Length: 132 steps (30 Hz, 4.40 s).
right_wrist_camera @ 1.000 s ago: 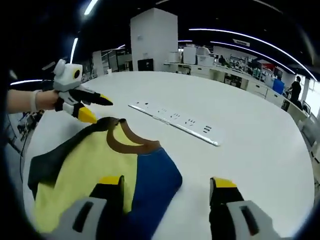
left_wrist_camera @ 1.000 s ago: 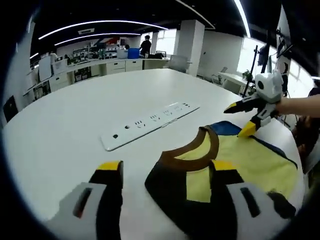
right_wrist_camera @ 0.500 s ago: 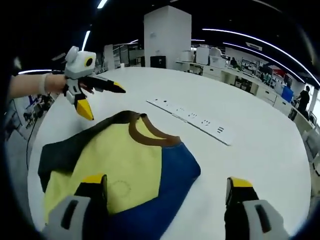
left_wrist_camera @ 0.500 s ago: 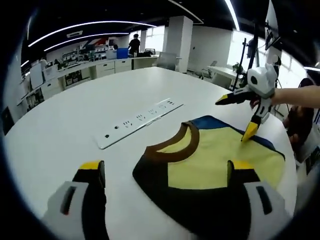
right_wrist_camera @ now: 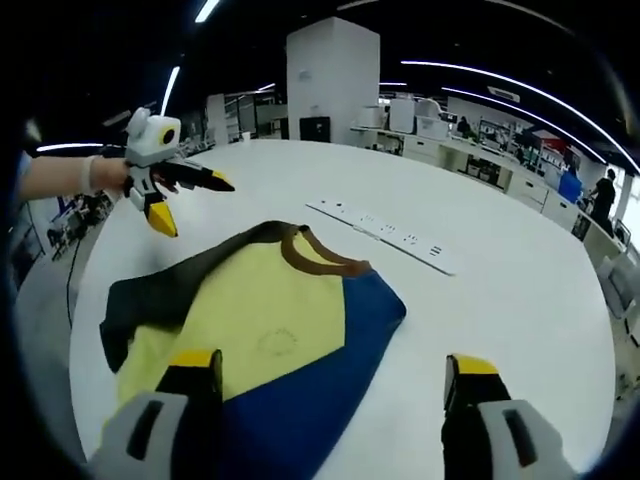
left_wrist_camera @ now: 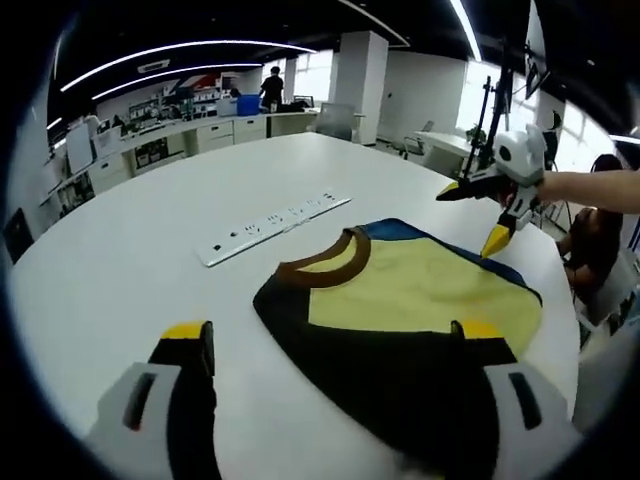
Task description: Fold the garment on the visible template until the final outline fits inside the template.
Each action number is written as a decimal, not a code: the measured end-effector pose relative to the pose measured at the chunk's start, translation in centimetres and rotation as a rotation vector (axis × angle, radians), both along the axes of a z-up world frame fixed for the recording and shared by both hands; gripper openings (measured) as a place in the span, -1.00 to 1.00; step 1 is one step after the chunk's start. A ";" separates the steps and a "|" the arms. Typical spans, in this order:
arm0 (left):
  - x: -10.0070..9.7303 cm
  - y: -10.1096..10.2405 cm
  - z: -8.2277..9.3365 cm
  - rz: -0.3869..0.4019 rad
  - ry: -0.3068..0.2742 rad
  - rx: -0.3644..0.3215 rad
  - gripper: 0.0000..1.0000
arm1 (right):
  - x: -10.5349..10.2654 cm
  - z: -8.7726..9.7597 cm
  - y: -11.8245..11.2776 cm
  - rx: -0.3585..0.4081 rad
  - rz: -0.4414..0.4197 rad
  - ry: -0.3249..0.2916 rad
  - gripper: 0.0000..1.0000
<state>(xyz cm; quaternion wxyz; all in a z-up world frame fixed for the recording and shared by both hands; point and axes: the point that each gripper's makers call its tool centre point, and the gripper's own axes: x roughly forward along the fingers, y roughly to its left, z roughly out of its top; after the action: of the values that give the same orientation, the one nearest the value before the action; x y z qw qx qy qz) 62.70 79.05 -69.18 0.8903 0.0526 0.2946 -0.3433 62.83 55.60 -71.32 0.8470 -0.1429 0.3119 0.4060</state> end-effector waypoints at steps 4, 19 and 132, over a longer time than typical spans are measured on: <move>-1.5 0.4 0.1 -0.001 -0.002 0.010 0.90 | -1.4 0.3 -0.6 0.010 -0.013 -0.004 0.81; -7.4 1.1 0.9 0.035 0.012 -0.036 0.81 | -5.8 0.8 -2.9 -0.005 -0.034 -0.002 0.76; -23.4 3.7 -1.5 0.234 0.038 -0.199 0.54 | -7.6 -4.0 12.9 -0.541 0.745 -0.104 -1.00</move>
<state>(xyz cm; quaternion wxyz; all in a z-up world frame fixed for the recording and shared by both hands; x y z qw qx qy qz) 39.25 82.71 -70.70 0.9193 -0.0769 0.2799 -0.2659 55.24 68.49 -75.35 0.5903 -0.4814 0.2911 0.5789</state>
